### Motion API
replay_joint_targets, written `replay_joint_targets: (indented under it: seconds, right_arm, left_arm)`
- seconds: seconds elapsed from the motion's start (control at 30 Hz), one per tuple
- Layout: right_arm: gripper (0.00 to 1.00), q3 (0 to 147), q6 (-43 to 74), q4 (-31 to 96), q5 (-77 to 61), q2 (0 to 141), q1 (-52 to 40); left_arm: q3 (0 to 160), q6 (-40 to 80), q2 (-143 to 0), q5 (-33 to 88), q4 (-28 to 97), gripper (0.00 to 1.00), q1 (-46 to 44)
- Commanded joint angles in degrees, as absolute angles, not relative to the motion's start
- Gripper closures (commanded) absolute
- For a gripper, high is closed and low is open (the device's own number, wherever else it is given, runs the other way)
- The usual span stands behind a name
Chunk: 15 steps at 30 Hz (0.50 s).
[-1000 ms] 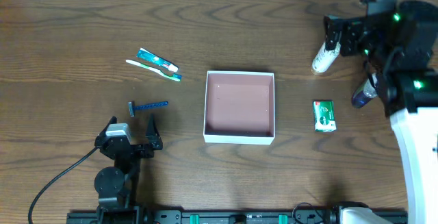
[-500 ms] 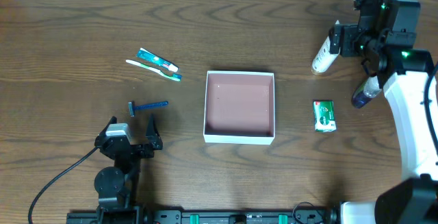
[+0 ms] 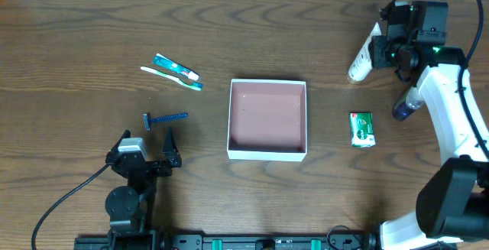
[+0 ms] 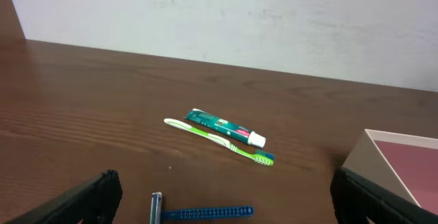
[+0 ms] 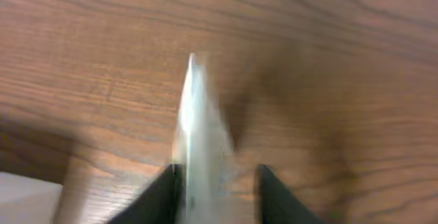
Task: Pack container
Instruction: 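Reach the right gripper to the white Pantene tube and grasp it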
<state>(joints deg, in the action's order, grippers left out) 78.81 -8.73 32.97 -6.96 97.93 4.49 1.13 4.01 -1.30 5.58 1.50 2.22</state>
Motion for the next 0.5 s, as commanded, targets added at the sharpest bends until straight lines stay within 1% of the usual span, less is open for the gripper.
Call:
replay_joint_targets:
  seconds: [0.0, 0.1, 0.47]
  right_arm:
    - [0.85, 80.0, -9.5, 32.3, -7.1, 98.9, 4.7]
    - [0.98, 80.0, -9.5, 31.5, -7.1, 98.9, 4.7]
    - [0.99, 80.3, -8.2, 30.4, -7.1, 97.4, 4.4]
  left_arm:
    - [0.2, 3.2, -1.4, 6.2, 3.6, 0.02, 2.5]
    - [0.2, 3.2, -1.4, 6.2, 3.6, 0.02, 2.5]
    - [0.2, 3.2, -1.4, 6.2, 3.6, 0.02, 2.5]
